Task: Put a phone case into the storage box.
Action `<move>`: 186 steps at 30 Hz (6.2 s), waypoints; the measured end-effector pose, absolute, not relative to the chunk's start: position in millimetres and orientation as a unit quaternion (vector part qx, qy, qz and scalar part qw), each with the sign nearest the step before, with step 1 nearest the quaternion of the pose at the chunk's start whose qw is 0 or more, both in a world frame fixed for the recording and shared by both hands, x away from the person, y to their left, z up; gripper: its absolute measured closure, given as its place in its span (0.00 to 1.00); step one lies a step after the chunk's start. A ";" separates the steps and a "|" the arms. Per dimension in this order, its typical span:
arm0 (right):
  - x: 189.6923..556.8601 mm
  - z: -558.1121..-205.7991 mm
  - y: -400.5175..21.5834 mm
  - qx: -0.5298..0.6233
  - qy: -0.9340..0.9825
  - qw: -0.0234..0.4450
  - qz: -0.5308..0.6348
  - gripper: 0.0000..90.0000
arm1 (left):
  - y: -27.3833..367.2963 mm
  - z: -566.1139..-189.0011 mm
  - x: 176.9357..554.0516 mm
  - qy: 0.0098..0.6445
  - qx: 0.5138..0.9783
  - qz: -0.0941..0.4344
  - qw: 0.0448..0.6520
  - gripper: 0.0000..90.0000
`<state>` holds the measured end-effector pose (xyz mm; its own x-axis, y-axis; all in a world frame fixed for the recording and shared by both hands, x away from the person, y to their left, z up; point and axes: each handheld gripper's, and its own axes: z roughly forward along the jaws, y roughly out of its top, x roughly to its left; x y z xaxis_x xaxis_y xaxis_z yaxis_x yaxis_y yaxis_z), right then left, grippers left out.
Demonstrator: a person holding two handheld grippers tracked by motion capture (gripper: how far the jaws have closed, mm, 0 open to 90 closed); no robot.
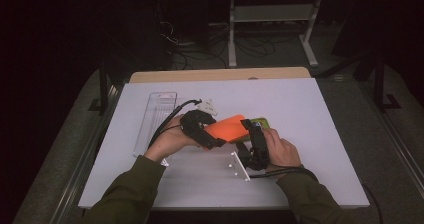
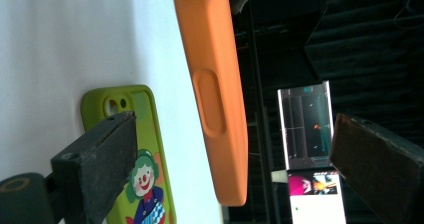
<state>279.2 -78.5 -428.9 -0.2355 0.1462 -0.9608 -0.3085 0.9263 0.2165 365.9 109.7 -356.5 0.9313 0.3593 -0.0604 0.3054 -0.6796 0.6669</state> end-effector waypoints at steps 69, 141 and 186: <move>263.2 -436.5 -60.9 -0.103 0.752 0.641 0.118 0.89 | 107.2 -361.1 365.8 0.180 0.913 0.011 0.365 0.18; 300.8 -398.9 -108.1 0.230 0.815 0.431 0.312 0.90 | 145.5 -356.5 371.6 0.226 0.884 0.041 0.408 0.00; 312.8 -397.1 -113.0 0.431 0.749 0.236 0.445 0.90 | 137.8 -354.5 370.7 0.280 0.837 0.066 0.465 0.00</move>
<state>312.8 -113.0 -397.1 -0.5180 0.8548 0.0301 0.4348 0.2329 0.8699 370.7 137.8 -354.5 0.8341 0.5306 -0.1512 0.4083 -0.4094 0.8159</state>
